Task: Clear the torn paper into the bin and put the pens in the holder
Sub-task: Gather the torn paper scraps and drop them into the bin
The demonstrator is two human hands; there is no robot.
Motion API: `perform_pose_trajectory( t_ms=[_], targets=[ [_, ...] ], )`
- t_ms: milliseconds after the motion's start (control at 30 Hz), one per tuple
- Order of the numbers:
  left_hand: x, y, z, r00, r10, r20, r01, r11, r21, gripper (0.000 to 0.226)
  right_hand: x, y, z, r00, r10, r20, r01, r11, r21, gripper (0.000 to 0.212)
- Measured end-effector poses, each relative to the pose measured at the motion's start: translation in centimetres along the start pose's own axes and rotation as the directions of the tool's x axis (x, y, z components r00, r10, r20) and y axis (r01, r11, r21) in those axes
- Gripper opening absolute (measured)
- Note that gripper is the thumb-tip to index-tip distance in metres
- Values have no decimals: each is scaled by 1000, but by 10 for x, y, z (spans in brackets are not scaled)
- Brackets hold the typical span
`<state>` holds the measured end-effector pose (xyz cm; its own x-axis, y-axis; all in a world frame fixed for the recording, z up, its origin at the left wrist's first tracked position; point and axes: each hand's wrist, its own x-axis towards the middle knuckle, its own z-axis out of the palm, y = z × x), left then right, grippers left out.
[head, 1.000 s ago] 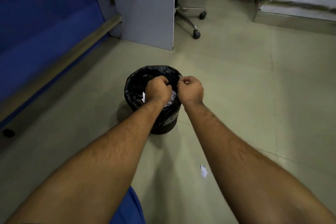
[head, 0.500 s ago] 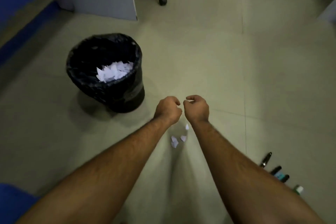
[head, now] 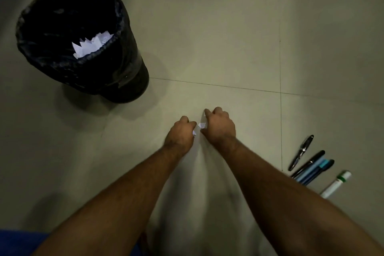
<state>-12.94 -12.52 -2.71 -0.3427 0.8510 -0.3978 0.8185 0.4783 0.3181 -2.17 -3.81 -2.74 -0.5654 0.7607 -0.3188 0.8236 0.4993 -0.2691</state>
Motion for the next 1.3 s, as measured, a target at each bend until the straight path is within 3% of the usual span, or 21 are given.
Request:
perform_pose_trajectory(
  t_ms=[167,333,467,533,633,733,900,1033,1100,1200,1233,1300],
  targets=[
    [8,-6,4,997,-68,-43,65,995,-74,26,4,2,4,999,10,-48,-6,997,73,24],
    [12,-5,0,974,-207,-90,187,963,-193,12,3,-2,14,995,9,-96,1,995,104,27],
    [12,-9,-2,932,-355,-67,299,863,-407,19,5,-5,19,995,40,-93,-26,988,149,26],
    [11,-11,-2,909,-414,-43,337,792,-508,21,2,-4,19,989,115,-92,-85,957,279,22],
    [13,-11,-10,890,-455,-34,333,699,-633,22,-3,-9,9,941,329,-75,-221,770,599,18],
    [12,-4,-40,900,-431,-73,271,681,-681,18,-1,-28,-15,908,419,-19,-246,568,785,16],
    [7,6,-124,906,-316,-282,64,760,-647,15,17,-81,-75,904,426,4,-167,345,924,11],
    [-10,6,-212,810,-244,-533,-77,857,-510,5,28,-132,-137,929,357,-96,-3,266,964,13],
    [-20,-3,-254,733,-252,-632,-102,878,-468,10,33,-161,-163,935,313,-165,72,287,955,15],
    [-35,-21,-303,642,-299,-706,-44,905,-423,9,36,-204,-193,932,211,-294,190,404,895,16],
    [-39,-30,-316,642,-322,-696,0,907,-420,9,36,-219,-201,935,159,-318,213,468,858,17],
    [-44,-54,-330,714,-359,-602,142,915,-378,15,39,-241,-206,950,33,-311,218,645,733,22]
  ],
)
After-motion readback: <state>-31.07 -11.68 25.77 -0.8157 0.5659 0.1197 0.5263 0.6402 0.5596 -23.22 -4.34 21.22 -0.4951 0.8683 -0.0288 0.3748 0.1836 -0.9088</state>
